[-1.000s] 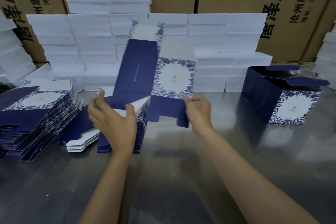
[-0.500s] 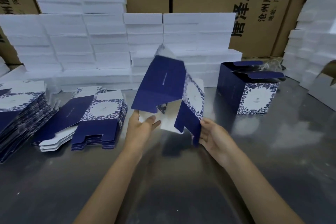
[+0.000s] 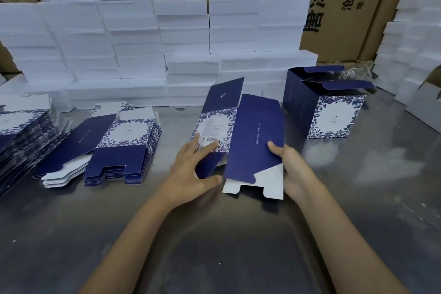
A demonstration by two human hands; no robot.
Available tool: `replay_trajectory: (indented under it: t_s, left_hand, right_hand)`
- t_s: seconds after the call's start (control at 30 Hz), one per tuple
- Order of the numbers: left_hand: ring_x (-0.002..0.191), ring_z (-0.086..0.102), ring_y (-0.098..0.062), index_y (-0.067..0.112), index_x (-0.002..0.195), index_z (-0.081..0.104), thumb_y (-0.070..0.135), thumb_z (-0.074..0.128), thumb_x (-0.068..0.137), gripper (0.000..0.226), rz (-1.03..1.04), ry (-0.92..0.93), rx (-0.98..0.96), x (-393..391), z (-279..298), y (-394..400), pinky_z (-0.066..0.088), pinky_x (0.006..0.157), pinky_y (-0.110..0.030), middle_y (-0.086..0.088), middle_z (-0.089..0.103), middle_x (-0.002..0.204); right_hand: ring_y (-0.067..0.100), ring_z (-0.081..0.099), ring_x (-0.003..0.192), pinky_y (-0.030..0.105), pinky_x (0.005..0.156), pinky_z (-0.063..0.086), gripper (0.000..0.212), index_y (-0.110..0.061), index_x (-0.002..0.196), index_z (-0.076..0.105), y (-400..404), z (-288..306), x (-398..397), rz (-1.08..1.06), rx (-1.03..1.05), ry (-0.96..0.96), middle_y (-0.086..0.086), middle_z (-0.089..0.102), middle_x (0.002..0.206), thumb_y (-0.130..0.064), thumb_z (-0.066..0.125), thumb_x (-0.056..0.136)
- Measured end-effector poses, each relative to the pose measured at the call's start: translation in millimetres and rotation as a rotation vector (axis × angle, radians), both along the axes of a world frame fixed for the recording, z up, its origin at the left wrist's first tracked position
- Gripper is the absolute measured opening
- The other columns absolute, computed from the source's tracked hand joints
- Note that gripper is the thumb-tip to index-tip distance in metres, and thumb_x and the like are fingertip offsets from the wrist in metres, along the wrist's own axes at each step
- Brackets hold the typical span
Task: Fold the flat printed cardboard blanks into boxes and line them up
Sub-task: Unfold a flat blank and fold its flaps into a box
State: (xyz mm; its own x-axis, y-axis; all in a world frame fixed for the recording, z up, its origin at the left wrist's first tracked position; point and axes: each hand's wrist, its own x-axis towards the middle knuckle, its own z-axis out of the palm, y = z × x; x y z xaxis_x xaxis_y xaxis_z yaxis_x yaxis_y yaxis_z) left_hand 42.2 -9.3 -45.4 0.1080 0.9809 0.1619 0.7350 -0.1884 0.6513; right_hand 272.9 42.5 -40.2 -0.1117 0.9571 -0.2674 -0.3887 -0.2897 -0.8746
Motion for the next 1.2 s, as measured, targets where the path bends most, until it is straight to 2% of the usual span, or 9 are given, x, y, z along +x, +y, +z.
replay_trajectory:
  t_s: [0.13, 0.3, 0.4, 0.63, 0.73, 0.87, 0.93, 1.03, 1.2]
  left_hand:
    - [0.125, 0.036, 0.022, 0.064, 0.136, 0.040, 0.061, 0.085, 0.060, 0.088, 0.077, -0.587, -0.129, -15, 7, 2, 0.035, 0.098, -0.012, 0.048, 0.040, 0.132]
    - [0.107, 0.071, -0.014, 0.035, 0.131, 0.055, 0.035, 0.079, 0.070, 0.066, 0.221, -1.102, -0.176, -38, 3, 13, 0.058, 0.080, -0.028, 0.006, 0.072, 0.121]
    - [0.097, 0.074, -0.022, 0.033, 0.122, 0.063, 0.028, 0.076, 0.075, 0.049, 0.143, -1.097, -0.261, -45, 6, 11, 0.061, 0.065, -0.032, 0.001, 0.076, 0.112]
    - [0.104, 0.072, -0.021, 0.034, 0.132, 0.058, 0.012, 0.073, 0.084, 0.055, 0.176, -1.048, -0.192, -41, -2, 17, 0.060, 0.074, -0.036, 0.004, 0.074, 0.117]
    - [0.097, 0.074, -0.021, 0.035, 0.126, 0.061, 0.024, 0.078, 0.076, 0.054, 0.150, -1.024, -0.224, -39, -1, 19, 0.061, 0.065, -0.033, 0.002, 0.075, 0.114]
    - [0.103, 0.072, -0.022, 0.029, 0.145, 0.046, 0.050, 0.069, 0.086, 0.067, 0.308, -1.024, -0.238, -43, -1, 24, 0.058, 0.083, -0.040, 0.000, 0.073, 0.117]
    - [0.093, 0.072, -0.009, 0.031, 0.152, 0.036, 0.050, 0.062, 0.093, 0.067, 0.336, -0.984, -0.217, -44, -2, 25, 0.058, 0.070, -0.028, 0.007, 0.070, 0.120]
    - [0.068, 0.068, 0.012, 0.042, 0.132, 0.045, 0.048, 0.061, 0.094, 0.041, 0.306, -0.888, -0.203, -41, -3, 22, 0.051, 0.048, -0.011, 0.019, 0.069, 0.104]
    - [0.084, 0.076, -0.010, 0.034, 0.105, 0.070, 0.060, 0.054, 0.094, 0.033, 0.268, -0.909, -0.261, -33, 4, 20, 0.057, 0.062, -0.026, 0.010, 0.078, 0.096]
  right_hand:
    - [0.026, 0.076, 0.092, 0.042, 0.076, 0.060, 0.025, -0.016, 0.127, 0.063, 5, 1, 11, -0.030, 0.000, 0.008, 0.008, 0.078, 0.108, -0.014, 0.055, 0.103]
    - [0.027, 0.075, 0.099, 0.040, 0.075, 0.061, 0.027, -0.016, 0.128, 0.064, 1, 2, 11, 0.141, 0.012, 0.064, 0.008, 0.076, 0.114, -0.017, 0.056, 0.102]
    - [0.028, 0.074, 0.104, 0.044, 0.086, 0.060, 0.027, -0.016, 0.126, 0.066, -1, 3, 5, 0.235, 0.035, 0.075, 0.009, 0.074, 0.119, -0.017, 0.057, 0.101]
    - [0.029, 0.073, 0.106, 0.038, 0.081, 0.061, 0.025, -0.015, 0.121, 0.070, -3, 6, 5, 0.255, 0.180, -0.036, 0.010, 0.074, 0.118, -0.020, 0.066, 0.097]
    - [0.024, 0.076, 0.098, 0.033, 0.073, 0.061, 0.022, -0.017, 0.118, 0.070, -1, 5, 6, 0.181, 0.212, -0.116, 0.007, 0.076, 0.113, -0.010, 0.059, 0.101]
    - [0.027, 0.074, 0.102, 0.036, 0.078, 0.060, 0.022, -0.016, 0.119, 0.069, -2, 2, 5, 0.267, 0.202, -0.157, 0.008, 0.076, 0.115, -0.012, 0.060, 0.100]
    - [0.028, 0.075, 0.101, 0.035, 0.077, 0.061, 0.022, -0.014, 0.118, 0.072, -3, 3, 5, 0.311, 0.169, -0.123, 0.011, 0.075, 0.115, -0.020, 0.065, 0.098]
    - [0.024, 0.076, 0.095, 0.032, 0.069, 0.061, 0.027, -0.014, 0.116, 0.074, -5, 6, 3, 0.208, 0.158, -0.085, 0.010, 0.077, 0.110, -0.033, 0.062, 0.100]
    - [0.019, 0.076, 0.093, 0.032, 0.069, 0.060, 0.023, -0.024, 0.109, 0.075, -3, 3, -3, 0.013, 0.221, -0.228, 0.000, 0.079, 0.105, -0.032, 0.054, 0.105]
